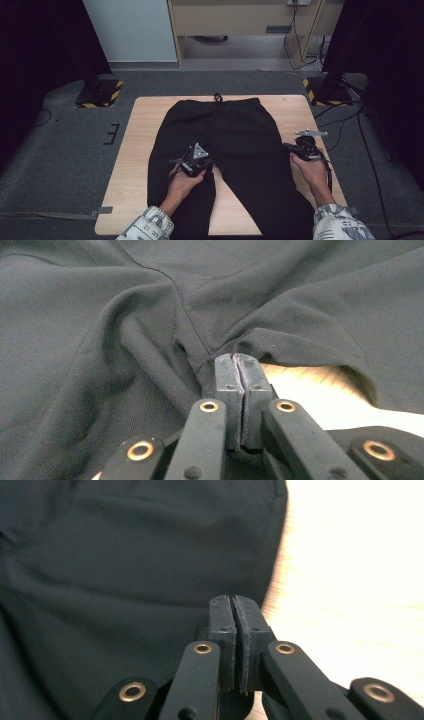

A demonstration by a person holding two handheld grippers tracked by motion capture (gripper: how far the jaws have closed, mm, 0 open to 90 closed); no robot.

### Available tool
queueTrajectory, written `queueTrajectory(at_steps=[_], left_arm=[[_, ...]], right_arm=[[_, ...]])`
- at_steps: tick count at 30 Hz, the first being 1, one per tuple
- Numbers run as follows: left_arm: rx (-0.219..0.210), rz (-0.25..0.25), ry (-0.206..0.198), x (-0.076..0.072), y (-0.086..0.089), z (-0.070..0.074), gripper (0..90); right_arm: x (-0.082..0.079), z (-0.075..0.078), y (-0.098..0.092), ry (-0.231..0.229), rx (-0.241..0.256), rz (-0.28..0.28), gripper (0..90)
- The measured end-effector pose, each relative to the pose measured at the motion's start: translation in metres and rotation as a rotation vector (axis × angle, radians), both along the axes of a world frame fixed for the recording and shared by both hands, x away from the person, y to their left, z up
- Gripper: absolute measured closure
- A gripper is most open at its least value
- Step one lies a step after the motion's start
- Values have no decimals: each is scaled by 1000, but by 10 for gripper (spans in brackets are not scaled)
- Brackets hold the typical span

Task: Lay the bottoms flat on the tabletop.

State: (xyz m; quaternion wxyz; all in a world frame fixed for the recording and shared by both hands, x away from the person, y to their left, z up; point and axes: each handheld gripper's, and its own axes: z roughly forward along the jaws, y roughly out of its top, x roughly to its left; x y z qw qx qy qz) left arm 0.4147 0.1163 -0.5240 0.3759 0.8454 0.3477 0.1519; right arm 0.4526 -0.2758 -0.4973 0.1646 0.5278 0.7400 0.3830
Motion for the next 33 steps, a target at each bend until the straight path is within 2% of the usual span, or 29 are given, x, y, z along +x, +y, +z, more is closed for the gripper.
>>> queueTrajectory(at_steps=[1,3,6,9,11,13,14,19,21,24,25,27,29,30,31,32,33], left_arm=[[1,-3,2,0,0,0,878],[3,-2,-1,0,0,0,876],[1,2,-5,-1,-1,0,875],[0,6,-5,-2,-1,0,875],[5,1,-7,-3,-1,0,875],[8,-4,-7,-3,0,0,875],[9,-5,-5,-2,0,0,874],[8,0,-6,-2,0,-1,867],[14,0,-10,-3,-1,0,863],[21,1,-10,-3,-2,-1,856],[24,0,-10,-3,-2,-1,852],[25,-1,-12,-3,-2,-1,852],[25,-3,-12,-2,-2,-1,856],[24,-3,-11,-2,-2,-1,859],[20,-3,-10,-2,-2,-1,862],[18,-3,-8,-2,-1,-1,862],[19,-4,-10,-2,-1,0,862]], right_arm=[[1,0,2,6,16,8,859],[2,1,5,7,-10,17,860],[9,5,9,17,-12,30,886],[22,9,10,23,-4,11,873],[30,7,13,31,-11,-2,829],[32,6,15,23,-12,-14,703],[31,6,15,31,-19,-14,629],[11,5,9,40,-42,31,474],[-1,2,5,42,-66,37,430],[-13,-5,-1,59,-63,35,395],[-17,-9,-3,66,-78,31,384],[-22,-15,-4,82,-84,36,378],[-26,-19,-4,82,-91,51,419],[-27,-20,-4,83,-100,47,453],[-29,-21,-4,83,-134,46,526],[-30,-22,-4,79,-152,35,559],[-32,-22,-5,75,-137,40,577]])
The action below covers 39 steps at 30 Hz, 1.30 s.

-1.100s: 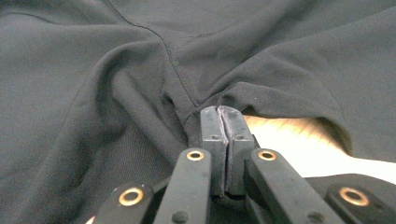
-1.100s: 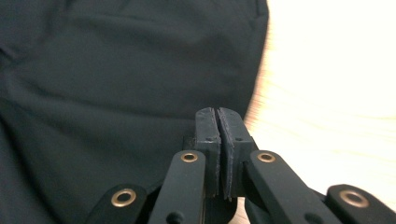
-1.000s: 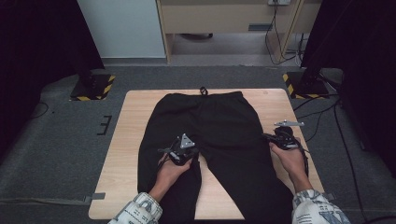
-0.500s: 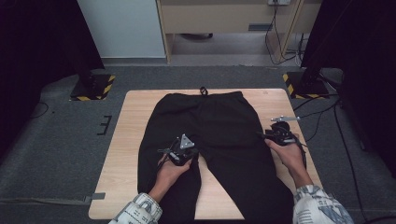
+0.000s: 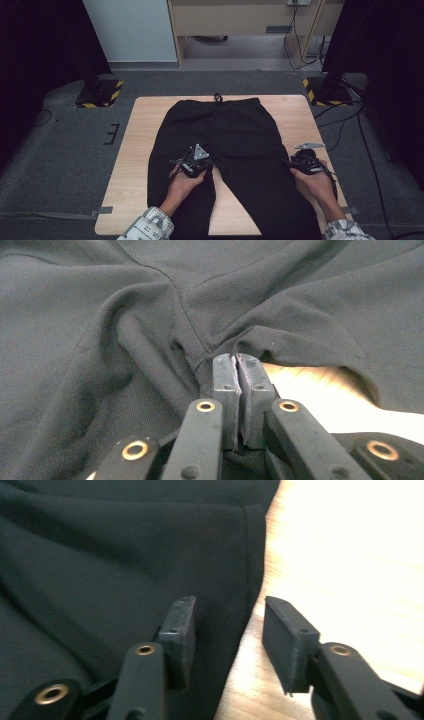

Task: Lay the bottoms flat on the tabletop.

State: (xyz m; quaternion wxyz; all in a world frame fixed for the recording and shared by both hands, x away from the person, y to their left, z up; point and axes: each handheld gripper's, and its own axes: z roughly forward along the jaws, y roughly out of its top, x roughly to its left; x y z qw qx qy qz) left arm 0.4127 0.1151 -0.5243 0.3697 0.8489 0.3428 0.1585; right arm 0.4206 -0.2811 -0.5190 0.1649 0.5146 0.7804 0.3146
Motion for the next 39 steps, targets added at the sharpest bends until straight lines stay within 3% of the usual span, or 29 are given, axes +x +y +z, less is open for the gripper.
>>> queueTrajectory(at_steps=[2,4,7,10,15,20,22,25,29,32,35,38,39], left_arm=[[-1,-2,-1,0,0,0,861],[-1,-2,-1,0,0,0,862],[-2,-1,-2,0,0,0,862],[-8,-3,-3,-1,0,1,862],[-7,-5,-2,-1,-1,-1,863],[-12,11,1,1,2,-1,870],[-14,12,3,2,3,-1,868],[-12,12,0,2,4,0,855],[-9,9,3,3,4,-1,835],[-6,10,1,3,3,-2,833],[-10,11,-3,2,2,-1,823],[-12,11,-9,2,1,-2,802],[-12,10,-11,2,1,-2,802]], right_arm=[[-1,-3,0,14,23,15,604],[-2,-3,1,9,31,28,699],[2,-2,4,42,33,61,884],[9,5,6,55,39,68,892],[29,26,-3,18,107,-7,890],[41,31,-7,-55,221,-56,880],[43,25,-5,-45,183,-95,766],[42,17,-6,3,165,-88,554],[24,15,-11,-24,124,-81,468],[8,7,-12,-22,46,-46,483],[-1,-4,-9,-17,1,-12,588],[-6,-6,-6,-53,-31,8,710],[-8,-6,-5,-45,-27,12,774]])
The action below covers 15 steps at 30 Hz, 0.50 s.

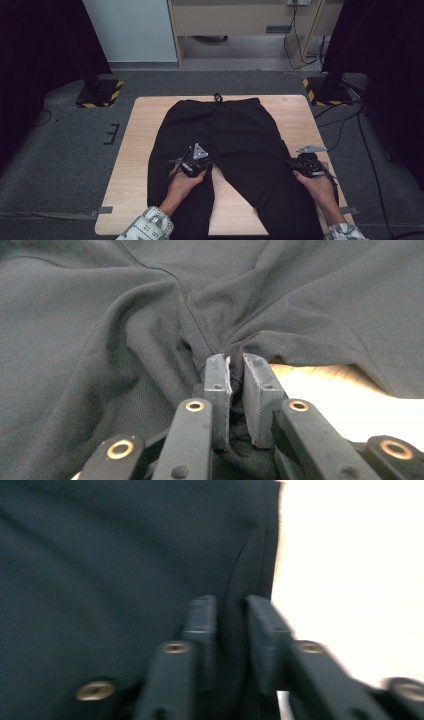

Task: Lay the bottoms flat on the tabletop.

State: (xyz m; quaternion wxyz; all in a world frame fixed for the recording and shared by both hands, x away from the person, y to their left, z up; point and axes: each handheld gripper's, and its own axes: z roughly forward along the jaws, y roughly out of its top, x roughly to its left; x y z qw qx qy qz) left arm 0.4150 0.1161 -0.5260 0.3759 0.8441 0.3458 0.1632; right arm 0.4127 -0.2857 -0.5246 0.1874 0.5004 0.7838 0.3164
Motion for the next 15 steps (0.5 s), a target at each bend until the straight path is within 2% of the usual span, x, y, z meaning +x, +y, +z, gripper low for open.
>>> queueTrajectory(at_steps=[1,3,5,9,12,14,15], left_arm=[[-5,-2,-1,0,0,0,802],[-8,-9,1,0,0,1,802],[-2,-12,-1,-1,0,2,796],[-2,-17,2,-1,-1,1,768],[4,-24,2,-2,-3,0,766],[15,-24,2,-2,-5,-1,769],[15,-24,2,-2,-5,-1,772]], right_arm=[[-3,0,1,2,-1,14,838],[-9,0,1,3,3,21,875],[-21,0,-1,20,42,8,880],[-45,2,-2,40,47,15,876],[-55,6,0,67,20,49,783],[-52,10,2,39,16,66,722],[-52,10,2,39,16,66,722]])
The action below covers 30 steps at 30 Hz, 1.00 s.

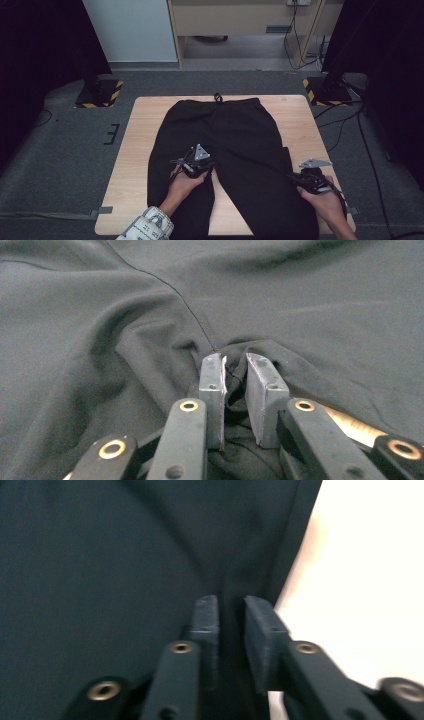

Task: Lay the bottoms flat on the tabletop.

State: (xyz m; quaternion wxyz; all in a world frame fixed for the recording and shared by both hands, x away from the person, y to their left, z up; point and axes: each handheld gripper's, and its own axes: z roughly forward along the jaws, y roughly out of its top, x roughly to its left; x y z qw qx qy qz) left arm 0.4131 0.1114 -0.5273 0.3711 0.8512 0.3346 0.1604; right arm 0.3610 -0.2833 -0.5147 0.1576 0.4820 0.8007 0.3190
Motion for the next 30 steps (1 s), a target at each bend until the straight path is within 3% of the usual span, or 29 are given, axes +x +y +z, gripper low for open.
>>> queueTrajectory(at_steps=[1,3,4,8,11,16,20,26,30], left_arm=[[4,-1,0,0,-1,-1,772],[5,-1,0,0,-1,-1,772],[5,-1,0,0,-1,-1,772],[-1,-3,0,-1,-1,-1,770],[-6,-2,4,0,-1,-2,764],[1,-2,1,-1,-2,-1,747],[9,-3,-5,-3,-4,-1,714],[16,-3,-10,-5,-6,-1,632],[29,-4,-11,-4,-7,-2,616]], right_arm=[[15,3,2,-31,35,-31,579],[28,2,4,-45,67,-39,540],[34,-1,6,-41,75,-50,533],[44,-11,14,-36,16,-77,574],[39,-12,16,-58,-14,-56,601],[21,-11,16,-54,-15,-53,608],[8,-10,17,-36,9,-44,607],[-10,-13,19,-60,36,-30,606],[-19,-12,22,-39,44,14,604]])
